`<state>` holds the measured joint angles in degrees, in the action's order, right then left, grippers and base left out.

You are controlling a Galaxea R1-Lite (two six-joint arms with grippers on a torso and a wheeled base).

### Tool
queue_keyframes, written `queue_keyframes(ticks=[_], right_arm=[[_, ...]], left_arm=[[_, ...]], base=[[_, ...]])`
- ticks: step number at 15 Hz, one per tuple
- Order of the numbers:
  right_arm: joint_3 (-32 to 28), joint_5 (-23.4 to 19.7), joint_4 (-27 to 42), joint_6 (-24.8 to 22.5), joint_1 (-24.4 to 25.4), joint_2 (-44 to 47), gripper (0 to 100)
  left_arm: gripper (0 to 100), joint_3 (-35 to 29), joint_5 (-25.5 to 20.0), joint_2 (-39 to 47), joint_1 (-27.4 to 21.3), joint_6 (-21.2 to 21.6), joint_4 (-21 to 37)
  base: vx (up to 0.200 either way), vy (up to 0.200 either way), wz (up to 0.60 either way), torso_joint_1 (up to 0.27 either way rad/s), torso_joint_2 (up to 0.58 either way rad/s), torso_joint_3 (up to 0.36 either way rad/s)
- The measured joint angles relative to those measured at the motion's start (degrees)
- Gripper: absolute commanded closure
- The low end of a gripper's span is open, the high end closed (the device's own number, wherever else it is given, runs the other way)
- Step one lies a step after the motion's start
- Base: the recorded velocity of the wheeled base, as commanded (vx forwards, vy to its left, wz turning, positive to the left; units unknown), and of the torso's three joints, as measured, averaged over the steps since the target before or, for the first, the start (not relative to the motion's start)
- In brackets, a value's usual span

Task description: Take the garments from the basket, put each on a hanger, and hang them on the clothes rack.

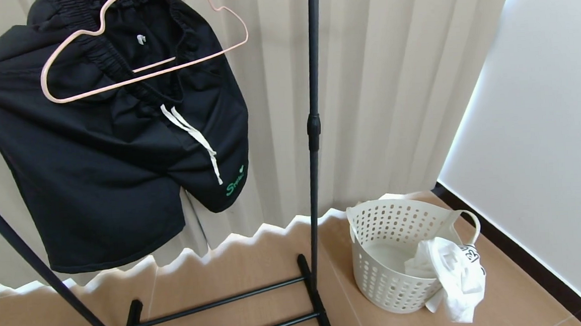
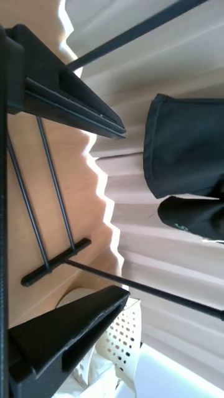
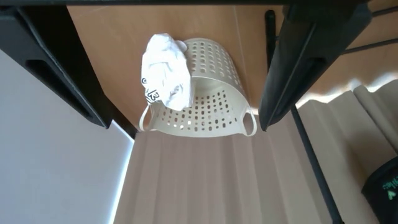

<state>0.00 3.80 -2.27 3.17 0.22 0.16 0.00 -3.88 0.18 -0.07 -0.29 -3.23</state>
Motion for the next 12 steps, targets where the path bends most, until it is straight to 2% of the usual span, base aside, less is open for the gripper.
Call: queue_keyframes(ticks=[2,3,6,10,12], right_arm=[[0.0,0.0,0.0,0.0,0.0,0.0,0],[0.0,0.0,0.0,0.0,0.0,0.0,0],[0.0,0.0,0.0,0.0,0.0,0.0,0],[0.0,0.0,0.0,0.0,0.0,0.0,0],[0.0,0.0,0.0,0.0,0.1,0.0,0]], left_arm=[[0,0.0,0.0,0.0,0.0,0.0,0.0],[0,0.0,0.0,0.0,0.0,0.0,0.0],[0,0.0,0.0,0.0,0.0,0.0,0.0],[0,0.0,0.0,0.0,-0.1,0.0,0.0],[0,0.0,0.0,0.0,0.0,0.0,0.0]], base=[[0.0,-0.2,0.0,0.007,0.0,0.005],[0.2,-0.2,0.0,0.007,0.0,0.007],[0.2,0.0,0.0,-0.002,0.0,0.007],[0.0,0.0,-0.6,0.004,0.01,0.002],[0.0,0.0,0.0,0.0,0.0,0.0]])
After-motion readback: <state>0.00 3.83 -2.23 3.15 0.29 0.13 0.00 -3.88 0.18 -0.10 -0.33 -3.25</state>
